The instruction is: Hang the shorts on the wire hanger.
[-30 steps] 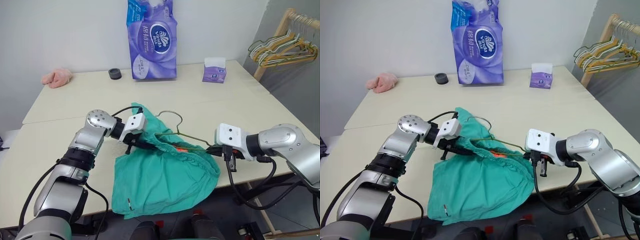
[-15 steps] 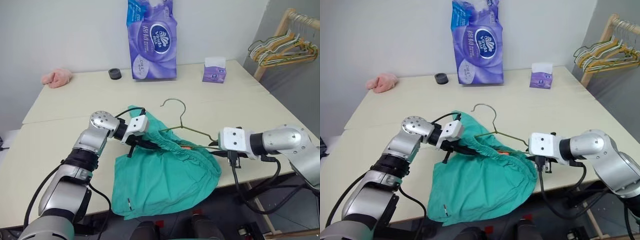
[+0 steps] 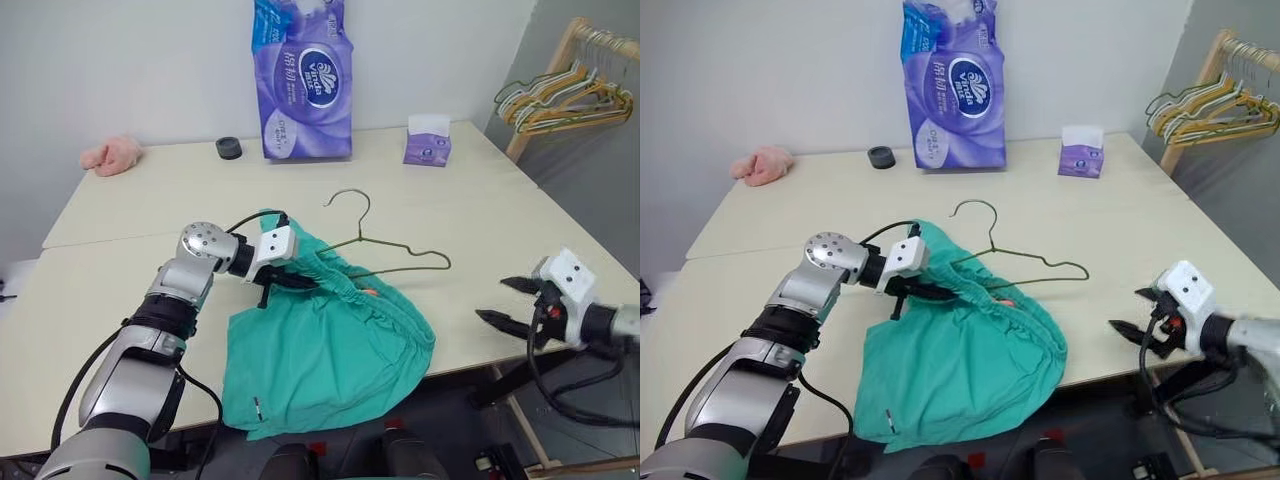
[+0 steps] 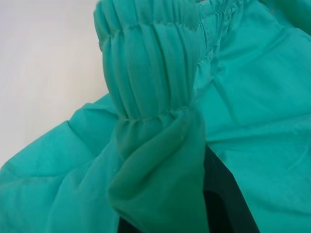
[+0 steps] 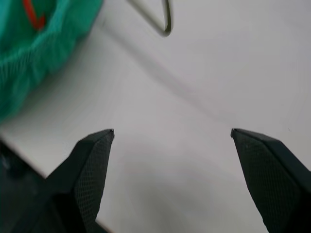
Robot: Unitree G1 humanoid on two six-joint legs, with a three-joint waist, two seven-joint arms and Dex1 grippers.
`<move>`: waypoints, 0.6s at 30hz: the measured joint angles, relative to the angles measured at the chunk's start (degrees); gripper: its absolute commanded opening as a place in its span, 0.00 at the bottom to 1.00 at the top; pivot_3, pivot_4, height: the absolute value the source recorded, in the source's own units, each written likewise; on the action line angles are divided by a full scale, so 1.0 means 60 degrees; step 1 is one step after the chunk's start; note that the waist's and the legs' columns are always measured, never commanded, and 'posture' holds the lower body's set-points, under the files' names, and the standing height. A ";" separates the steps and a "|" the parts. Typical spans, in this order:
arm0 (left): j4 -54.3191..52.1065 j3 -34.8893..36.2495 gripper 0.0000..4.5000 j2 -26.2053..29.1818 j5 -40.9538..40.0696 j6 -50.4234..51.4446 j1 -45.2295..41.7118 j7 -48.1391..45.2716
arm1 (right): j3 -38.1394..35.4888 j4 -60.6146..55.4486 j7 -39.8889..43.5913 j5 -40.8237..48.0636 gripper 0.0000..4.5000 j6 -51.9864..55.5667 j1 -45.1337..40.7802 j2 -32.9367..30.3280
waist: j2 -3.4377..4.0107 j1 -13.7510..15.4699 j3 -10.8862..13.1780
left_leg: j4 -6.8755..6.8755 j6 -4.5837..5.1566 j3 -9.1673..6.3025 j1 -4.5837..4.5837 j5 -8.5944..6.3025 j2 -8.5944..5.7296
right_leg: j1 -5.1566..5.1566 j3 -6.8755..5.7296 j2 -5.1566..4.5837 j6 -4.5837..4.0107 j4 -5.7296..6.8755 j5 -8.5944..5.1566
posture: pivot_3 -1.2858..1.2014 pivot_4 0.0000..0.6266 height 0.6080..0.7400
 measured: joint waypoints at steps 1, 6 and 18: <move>0.0004 0.0030 0.00 -0.0005 -0.0016 0.0039 -0.0007 0.0040 | -0.0006 -0.0509 -0.0302 0.0308 0.92 0.0084 0.0458 0.0641 | 0.0011 -0.0004 0.0002 | 0.0000 0.0000 -0.0001 -0.0002 0.0000 -0.0001 | -0.0005 0.0002 0.0000 0.0001 0.0009 -0.0001 | 0.46 0.11 1.00; 0.0003 0.0168 0.00 -0.0036 -0.0036 0.0176 -0.0127 0.0119 | 0.0202 -0.2126 -0.1298 0.1454 0.92 0.0993 0.1340 0.1534 | -0.0076 0.0021 -0.0036 | -0.0001 -0.0001 -0.0034 -0.0002 0.0000 0.0000 | 0.0005 -0.0032 0.0001 0.0000 -0.0007 -0.0001 | 0.45 0.10 1.00; -0.0021 0.0201 0.00 -0.0099 -0.0059 0.0387 -0.0207 0.0109 | 0.2224 -0.1902 -0.3048 0.2061 0.92 0.1423 0.1359 0.2227 | -0.0111 0.0214 -0.0053 | -0.0023 -0.0042 -0.0153 -0.0047 -0.0021 -0.0002 | 0.0006 -0.0144 0.0001 -0.0062 -0.0035 -0.0045 | 0.46 0.10 1.00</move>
